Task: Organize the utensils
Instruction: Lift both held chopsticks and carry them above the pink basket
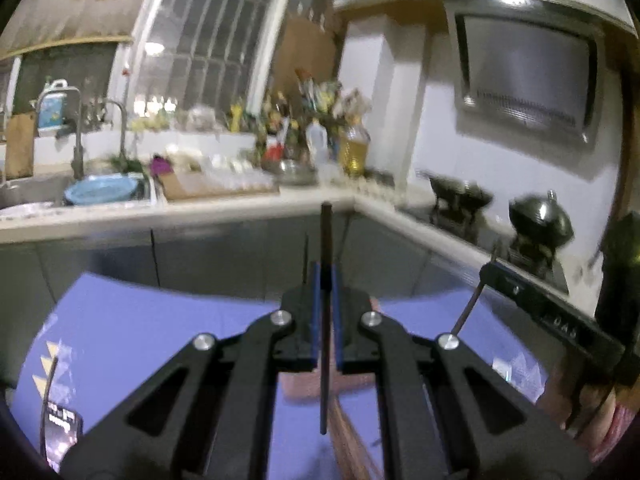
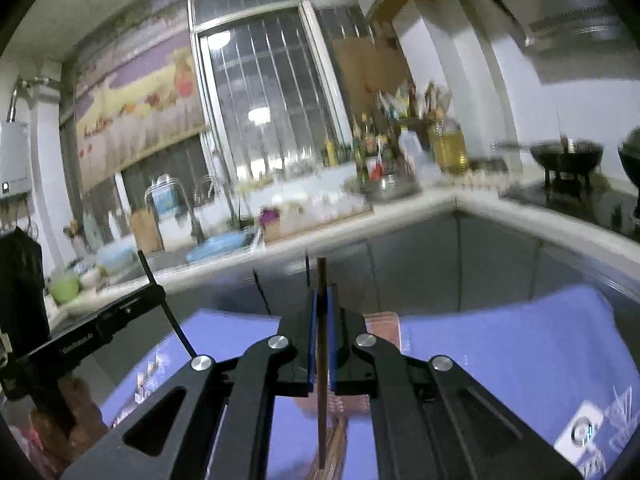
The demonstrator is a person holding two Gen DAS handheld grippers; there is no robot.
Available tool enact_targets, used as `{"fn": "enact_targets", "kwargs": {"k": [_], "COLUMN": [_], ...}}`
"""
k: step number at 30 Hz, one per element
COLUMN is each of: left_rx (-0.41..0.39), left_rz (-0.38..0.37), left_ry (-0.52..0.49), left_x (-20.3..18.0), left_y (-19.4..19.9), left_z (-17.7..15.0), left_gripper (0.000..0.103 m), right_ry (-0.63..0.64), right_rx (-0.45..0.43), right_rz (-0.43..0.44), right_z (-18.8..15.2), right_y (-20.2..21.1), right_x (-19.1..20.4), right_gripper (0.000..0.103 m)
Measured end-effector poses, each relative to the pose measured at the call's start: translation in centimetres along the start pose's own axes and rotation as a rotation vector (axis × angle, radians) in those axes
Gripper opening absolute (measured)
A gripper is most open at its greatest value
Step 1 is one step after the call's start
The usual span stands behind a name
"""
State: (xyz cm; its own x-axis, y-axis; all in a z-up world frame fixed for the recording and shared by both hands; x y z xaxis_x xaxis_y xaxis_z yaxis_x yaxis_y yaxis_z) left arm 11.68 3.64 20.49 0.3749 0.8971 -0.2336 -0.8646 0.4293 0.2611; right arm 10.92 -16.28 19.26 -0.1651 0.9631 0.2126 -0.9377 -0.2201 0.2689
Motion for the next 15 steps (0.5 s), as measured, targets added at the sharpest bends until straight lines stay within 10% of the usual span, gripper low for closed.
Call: {"fn": "enact_targets", "kwargs": {"k": [8, 15], "left_rx": [-0.066, 0.046], "left_rz": [0.08, 0.121], "left_ry": [-0.027, -0.049], "left_x": [0.0, 1.3], "left_y": [-5.0, -10.3], "left_z": [3.6, 1.3], "left_gripper": [0.005, 0.005], "right_ry": [-0.018, -0.023], "right_rx": [-0.084, 0.061], "right_rz": [-0.063, -0.069], "right_z": [3.2, 0.5], "right_y": [-5.2, -11.0], "right_x": [0.7, -0.2], "right_gripper": [0.005, 0.005]}}
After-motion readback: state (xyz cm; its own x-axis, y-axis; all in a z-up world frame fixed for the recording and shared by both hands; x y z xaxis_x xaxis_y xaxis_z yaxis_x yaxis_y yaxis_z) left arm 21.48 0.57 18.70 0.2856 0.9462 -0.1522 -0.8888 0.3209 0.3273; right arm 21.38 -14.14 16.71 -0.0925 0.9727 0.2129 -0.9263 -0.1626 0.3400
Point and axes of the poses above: each gripper's, at about its wrist camera, not at the fingertips, and y roughly against the way its jaws point, x to its left, z to its top, the point moved 2 cm from there along -y, roughly the way its jaws point, and after that the axes turned 7 degrees about -z, right-handed, at the moved point
